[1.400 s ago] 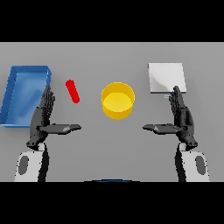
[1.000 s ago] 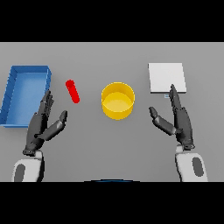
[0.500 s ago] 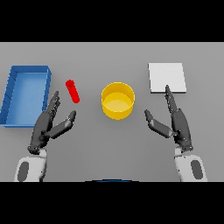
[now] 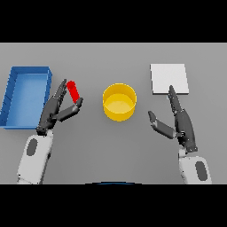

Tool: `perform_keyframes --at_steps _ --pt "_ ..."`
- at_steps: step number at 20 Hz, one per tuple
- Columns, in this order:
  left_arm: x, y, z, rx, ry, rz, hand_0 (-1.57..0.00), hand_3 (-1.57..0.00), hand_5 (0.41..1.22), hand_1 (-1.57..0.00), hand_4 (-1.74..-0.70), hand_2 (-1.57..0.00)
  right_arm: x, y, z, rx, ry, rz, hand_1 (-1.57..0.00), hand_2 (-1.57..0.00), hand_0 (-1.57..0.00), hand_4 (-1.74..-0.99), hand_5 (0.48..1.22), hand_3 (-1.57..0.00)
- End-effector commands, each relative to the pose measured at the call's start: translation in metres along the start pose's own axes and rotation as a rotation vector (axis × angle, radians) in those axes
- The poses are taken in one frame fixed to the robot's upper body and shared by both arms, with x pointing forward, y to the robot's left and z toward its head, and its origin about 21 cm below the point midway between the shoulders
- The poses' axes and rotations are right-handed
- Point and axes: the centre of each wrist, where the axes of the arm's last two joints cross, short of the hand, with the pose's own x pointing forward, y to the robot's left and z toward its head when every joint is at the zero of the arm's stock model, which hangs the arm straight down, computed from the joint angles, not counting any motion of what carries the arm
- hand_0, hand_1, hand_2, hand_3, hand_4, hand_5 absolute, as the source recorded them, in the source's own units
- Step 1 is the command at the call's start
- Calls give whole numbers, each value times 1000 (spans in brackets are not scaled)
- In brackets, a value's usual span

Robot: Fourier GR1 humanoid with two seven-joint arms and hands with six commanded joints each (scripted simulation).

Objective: Pick up the red beaker and tilt it to pour out 1 green nut into yellow bowl. Pick up the yellow bowl and place it on the metallic measuring scale.

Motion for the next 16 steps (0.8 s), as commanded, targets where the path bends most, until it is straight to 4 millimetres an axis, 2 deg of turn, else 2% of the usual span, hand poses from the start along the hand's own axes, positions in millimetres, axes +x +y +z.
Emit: perform_keyframes --at_steps 1,5,7,10,12,15,16 --pt "1 4 -5 -1 -12 -6 1 1 641 1 -1189 1 -2 -3 1 -4 14 11 1 1 1 -1222 626 1" --pt "5 0 -25 -4 -3 -43 1 1 657 1 -1197 1 -2 0 6 2 15 -9 1 1 1 -1227 630 1" --pt "8 -3 -36 -6 8 -52 1 1 663 1 -1197 1 -3 -5 3 -10 33 -7 1 1 1 -1231 633 1" --pt "3 -9 -46 -1 24 -50 1 1 671 1 -1203 1 -2 0 2 -9 24 -13 1 1 1 -1238 638 1" --pt "-1 -9 -49 12 17 -48 1 1 678 1 -1215 1 -2 -3 7 -12 18 -2 1 1 1 -1241 641 1" --pt "-3 -12 -56 24 -29 18 1 1 700 1 -1270 1 -2 0 6 -12 24 -7 1 1 1 -1244 643 1" --pt "-4 -10 -59 38 -35 32 1 1 708 1 -1285 1 -3 -6 7 -14 27 -7 1 1 1 -1246 645 1"
